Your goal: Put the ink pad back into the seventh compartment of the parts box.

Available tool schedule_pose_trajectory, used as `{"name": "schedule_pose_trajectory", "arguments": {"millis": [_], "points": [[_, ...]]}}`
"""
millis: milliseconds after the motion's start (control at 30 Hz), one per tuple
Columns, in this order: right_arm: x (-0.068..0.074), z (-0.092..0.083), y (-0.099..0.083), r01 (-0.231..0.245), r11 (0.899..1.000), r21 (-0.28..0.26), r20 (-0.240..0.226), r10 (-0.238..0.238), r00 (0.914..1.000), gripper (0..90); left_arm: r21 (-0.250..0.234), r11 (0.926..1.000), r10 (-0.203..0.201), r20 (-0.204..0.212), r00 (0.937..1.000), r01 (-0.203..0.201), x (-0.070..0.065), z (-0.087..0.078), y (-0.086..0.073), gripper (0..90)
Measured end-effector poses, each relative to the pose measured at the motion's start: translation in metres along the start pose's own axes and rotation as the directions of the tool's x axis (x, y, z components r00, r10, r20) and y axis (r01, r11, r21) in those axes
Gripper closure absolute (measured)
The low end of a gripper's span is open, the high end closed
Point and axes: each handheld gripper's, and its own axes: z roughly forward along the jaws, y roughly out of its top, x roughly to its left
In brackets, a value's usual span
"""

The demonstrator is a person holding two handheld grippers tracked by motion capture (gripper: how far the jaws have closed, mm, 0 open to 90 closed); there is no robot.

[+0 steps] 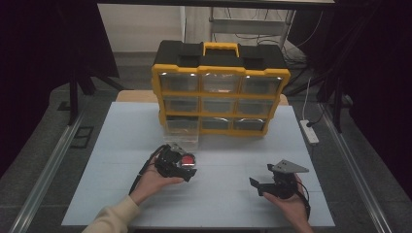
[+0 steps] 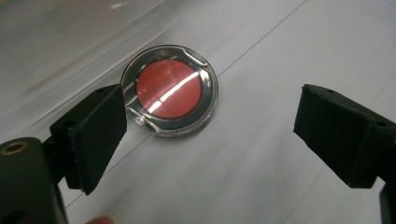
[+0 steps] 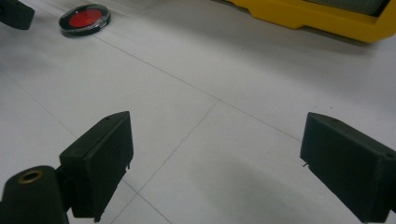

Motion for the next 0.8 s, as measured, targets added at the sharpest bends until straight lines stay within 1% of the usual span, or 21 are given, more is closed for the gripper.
{"name": "schedule_pose_trajectory", "arguments": {"millis": [33,167,200,467,667,733,800], "points": [[0.000,0.000,0.000,0.001,1.000,0.000,0.001,-0.001,1.0000,9.5,0.000,1.0000,-0.007,-0.002,1.0000,0.007,-0.001,0.002,0.001,10.1],[0.000,0.000,0.000,0.000,1.000,0.003,0.004,0.000,1.0000,9.6,0.009,0.9998,-0.016,-0.013,0.9998,0.016,-0.002,0.007,0.004,9.9],[0.000,0.000,0.000,0.000,1.000,0.002,0.004,0.000,1.0000,9.6,0.017,0.9998,-0.012,-0.013,0.9998,0.012,-0.001,0.008,0.005,9.9],[0.000,0.000,0.000,0.002,1.000,0.002,0.002,-0.002,1.0000,9.6,0.050,0.9977,-0.042,-0.042,0.9982,0.044,0.002,0.019,0.007,9.8],[0.000,0.000,0.000,0.001,1.000,0.003,0.001,-0.001,1.0000,9.6,0.063,0.9970,-0.040,-0.067,0.9969,0.044,0.003,0.025,0.009,10.2],[0.001,0.000,0.000,0.001,1.000,0.002,0.000,-0.001,1.0000,9.6,0.074,0.9966,-0.029,-0.083,0.9961,0.035,0.003,0.027,0.010,10.8],[0.000,0.000,0.000,-0.001,1.000,0.002,0.000,0.001,1.0000,9.6,0.080,0.9961,-0.030,-0.094,0.9951,0.037,0.002,0.030,0.010,10.9]]}}
